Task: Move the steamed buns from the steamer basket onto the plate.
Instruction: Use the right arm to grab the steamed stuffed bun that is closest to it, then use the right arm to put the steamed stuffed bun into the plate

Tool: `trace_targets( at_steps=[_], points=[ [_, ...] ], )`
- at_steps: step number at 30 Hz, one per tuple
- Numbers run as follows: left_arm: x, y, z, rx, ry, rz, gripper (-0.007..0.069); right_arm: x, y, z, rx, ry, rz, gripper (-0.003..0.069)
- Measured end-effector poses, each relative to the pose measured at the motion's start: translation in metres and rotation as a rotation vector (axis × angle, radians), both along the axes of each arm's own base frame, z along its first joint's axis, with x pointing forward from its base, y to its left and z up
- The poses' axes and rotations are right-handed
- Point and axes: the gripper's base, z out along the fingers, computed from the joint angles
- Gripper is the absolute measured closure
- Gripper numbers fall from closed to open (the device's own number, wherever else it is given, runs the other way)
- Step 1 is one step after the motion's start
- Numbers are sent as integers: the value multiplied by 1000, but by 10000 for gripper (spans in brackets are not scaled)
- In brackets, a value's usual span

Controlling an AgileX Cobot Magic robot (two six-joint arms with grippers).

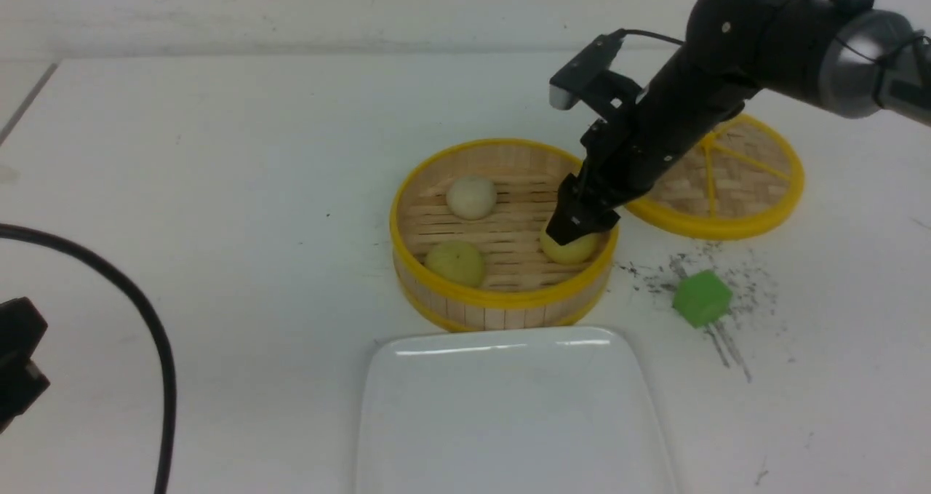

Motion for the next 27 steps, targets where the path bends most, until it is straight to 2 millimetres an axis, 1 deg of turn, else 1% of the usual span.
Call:
trace_targets(
  at_steps=[7, 10, 11, 12, 13, 14, 15, 17, 18, 19, 20, 24, 25, 27],
  points=[
    [0, 0, 0, 0, 5, -1, 375, 4, 1, -11, -38, -15, 9, 165],
    [0, 0, 0, 1, 5, -1, 375, 4, 1, -14, -43, -12, 10, 181],
    [0, 0, -1, 2, 6, -1, 375, 5, 1, -15, -44, -13, 9, 200],
    [0, 0, -1, 2, 6, -1, 375, 5, 1, -15, -44, -15, 8, 235],
    [0, 0, -1, 2, 6, -1, 375, 5, 1, -16, -45, -14, 8, 242],
    [0, 0, -1, 2, 6, -1, 375, 6, 1, -16, -47, -18, 9, 283],
    [0, 0, -1, 2, 7, -1, 375, 7, 1, -17, -52, -28, 15, 384],
    [0, 0, -1, 2, 7, -1, 375, 7, 1, -17, -54, -36, 20, 497],
    [0, 0, -1, 2, 8, -1, 375, 7, 1, -16, -53, -40, 20, 580],
    [0, 0, -1, 2, 8, -1, 375, 8, 1, -16, -53, -41, 20, 591],
    [0, 0, -1, 2, 9, -1, 375, 8, 1, -16, -52, -46, 18, 638],
    [0, 0, -1, 2, 10, -1, 375, 8, 1, -9, -46, -71, 13, 641],
    [0, 0, -1, 2, 10, -1, 375, 6, 0, -2, -43, -84, 14, 641],
    [0, 0, -1, 2, 10, -1, 375, 2, -2, 17, -36, -127, 15, 641]
  ],
)
